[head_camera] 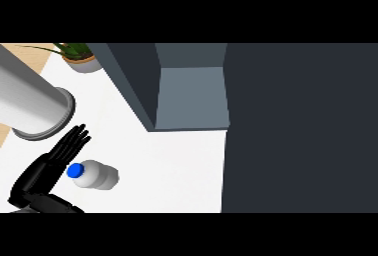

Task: Pick up the bottled water, place it into the cabinet and close the cabinet

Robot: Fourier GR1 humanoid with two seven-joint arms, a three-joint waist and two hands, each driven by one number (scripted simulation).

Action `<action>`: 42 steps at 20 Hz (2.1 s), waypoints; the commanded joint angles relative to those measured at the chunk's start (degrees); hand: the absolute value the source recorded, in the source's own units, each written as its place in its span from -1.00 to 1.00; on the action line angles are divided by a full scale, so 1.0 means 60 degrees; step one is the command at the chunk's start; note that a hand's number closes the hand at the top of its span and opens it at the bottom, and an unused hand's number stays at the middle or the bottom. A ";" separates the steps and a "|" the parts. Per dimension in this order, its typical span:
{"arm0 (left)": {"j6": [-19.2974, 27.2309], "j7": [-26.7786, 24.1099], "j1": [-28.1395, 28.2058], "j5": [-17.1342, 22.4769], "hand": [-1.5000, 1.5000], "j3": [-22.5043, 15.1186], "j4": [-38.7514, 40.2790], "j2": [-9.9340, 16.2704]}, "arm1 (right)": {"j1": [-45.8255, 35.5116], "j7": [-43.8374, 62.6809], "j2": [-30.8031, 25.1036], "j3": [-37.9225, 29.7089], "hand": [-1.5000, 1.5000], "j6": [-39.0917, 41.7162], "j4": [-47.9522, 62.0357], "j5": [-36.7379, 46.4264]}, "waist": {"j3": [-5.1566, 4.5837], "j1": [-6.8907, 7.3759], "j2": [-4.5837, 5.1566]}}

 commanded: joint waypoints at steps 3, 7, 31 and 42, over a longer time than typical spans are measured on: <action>0.0961 -0.2191 -0.0941 -0.1477 -1.00 -0.0137 0.2649 -0.0143 | 0.0534 0.0262 0.0083 0.0207 -1.00 0.0094 -0.1100 -0.0531 | -0.0008 -0.0014 0.0022; 0.0795 -0.3204 -0.1400 -0.1739 -1.00 -0.0200 0.4392 0.0111 | 0.1014 0.0236 0.0151 0.0528 -1.00 0.0175 -0.1421 -0.0297 | -0.0019 -0.0060 0.0040; -0.0534 -0.4792 -0.2855 -0.0887 1.00 -0.0593 0.8160 -0.0350 | 0.1725 -0.1465 -0.0131 -0.0221 -1.00 0.0927 -0.0148 -0.0438 | 0.0002 0.0032 0.0002; 0.3135 -0.5577 -0.2658 0.0649 1.00 0.0602 0.7536 -0.2316 | 0.1952 -0.1244 0.0260 0.0446 -1.00 0.0612 -0.0655 0.0182 | 0.0004 0.0183 -0.0053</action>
